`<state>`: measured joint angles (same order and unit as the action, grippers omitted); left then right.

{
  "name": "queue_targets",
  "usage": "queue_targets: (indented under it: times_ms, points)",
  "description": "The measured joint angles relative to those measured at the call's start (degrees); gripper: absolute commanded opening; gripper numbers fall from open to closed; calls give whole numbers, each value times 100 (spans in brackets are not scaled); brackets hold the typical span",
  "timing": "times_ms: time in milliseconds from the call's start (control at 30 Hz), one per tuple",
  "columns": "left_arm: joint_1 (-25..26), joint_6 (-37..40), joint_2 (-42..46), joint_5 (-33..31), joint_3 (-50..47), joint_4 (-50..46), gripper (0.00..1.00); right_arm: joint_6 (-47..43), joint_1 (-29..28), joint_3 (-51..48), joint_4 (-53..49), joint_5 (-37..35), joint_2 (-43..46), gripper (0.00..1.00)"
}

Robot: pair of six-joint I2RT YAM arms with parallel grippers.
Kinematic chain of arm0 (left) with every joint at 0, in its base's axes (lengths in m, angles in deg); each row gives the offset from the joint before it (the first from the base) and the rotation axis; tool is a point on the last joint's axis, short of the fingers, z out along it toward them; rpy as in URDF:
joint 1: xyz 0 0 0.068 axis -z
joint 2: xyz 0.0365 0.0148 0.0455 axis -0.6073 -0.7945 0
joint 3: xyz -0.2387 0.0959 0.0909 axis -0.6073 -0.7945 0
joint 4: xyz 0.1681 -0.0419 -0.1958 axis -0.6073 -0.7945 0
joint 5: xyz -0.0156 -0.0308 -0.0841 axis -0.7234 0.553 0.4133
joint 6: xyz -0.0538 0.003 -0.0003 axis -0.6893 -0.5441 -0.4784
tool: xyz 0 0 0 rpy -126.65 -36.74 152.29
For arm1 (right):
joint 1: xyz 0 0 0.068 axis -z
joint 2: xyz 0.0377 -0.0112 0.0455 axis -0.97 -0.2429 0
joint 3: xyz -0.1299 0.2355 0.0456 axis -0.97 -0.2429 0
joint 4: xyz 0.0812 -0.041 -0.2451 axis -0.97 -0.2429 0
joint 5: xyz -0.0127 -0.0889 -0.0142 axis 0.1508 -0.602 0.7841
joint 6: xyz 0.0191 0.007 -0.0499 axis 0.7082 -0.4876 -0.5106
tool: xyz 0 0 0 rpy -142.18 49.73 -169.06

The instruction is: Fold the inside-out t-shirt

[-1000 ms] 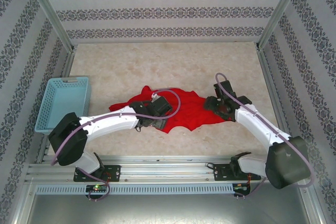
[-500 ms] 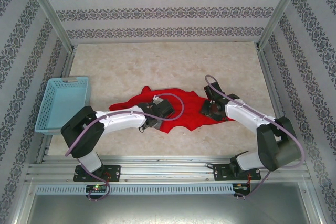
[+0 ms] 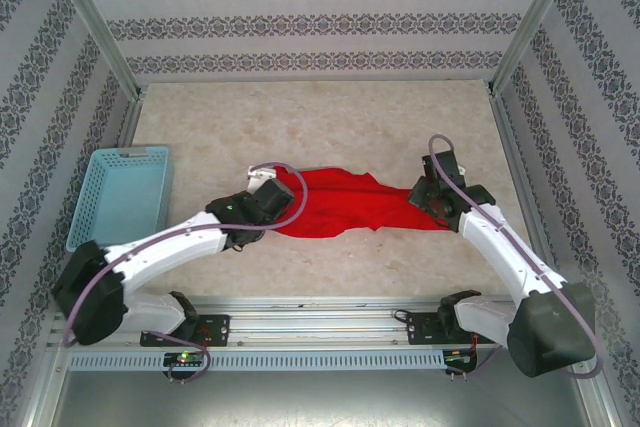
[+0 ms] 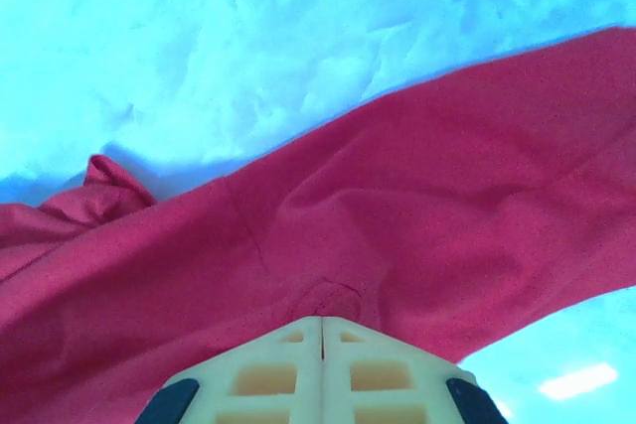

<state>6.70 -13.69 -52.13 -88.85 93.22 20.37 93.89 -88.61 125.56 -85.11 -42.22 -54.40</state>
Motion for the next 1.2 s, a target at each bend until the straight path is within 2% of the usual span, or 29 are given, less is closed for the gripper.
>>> queue_targets:
  times_ms: [267,500,533,600,733,933,1100,1200]
  points:
    - [-352,81,1364,-57,-39,20,0,-319,522,643,-424,267,667,0]
    - [-448,612,1320,437,1215,-107,0,-479,691,2096,-597,682,907,0]
    - [-448,686,1259,511,1458,-118,0,-490,680,2234,-595,752,918,4]
    - [-448,785,1108,601,1838,-142,0,-505,581,2400,-586,844,920,20]
    - [-448,887,721,761,2052,-149,0,-616,-129,2039,-376,892,887,43]
    - [-448,885,470,844,1786,-378,0,-1060,-1797,166,437,876,621,64]
    - [-448,894,592,719,1856,-420,0,-1720,-3473,-597,1233,553,37,70]
    - [-459,914,621,678,2011,-435,0,-2050,-3969,-640,1921,348,-404,72]
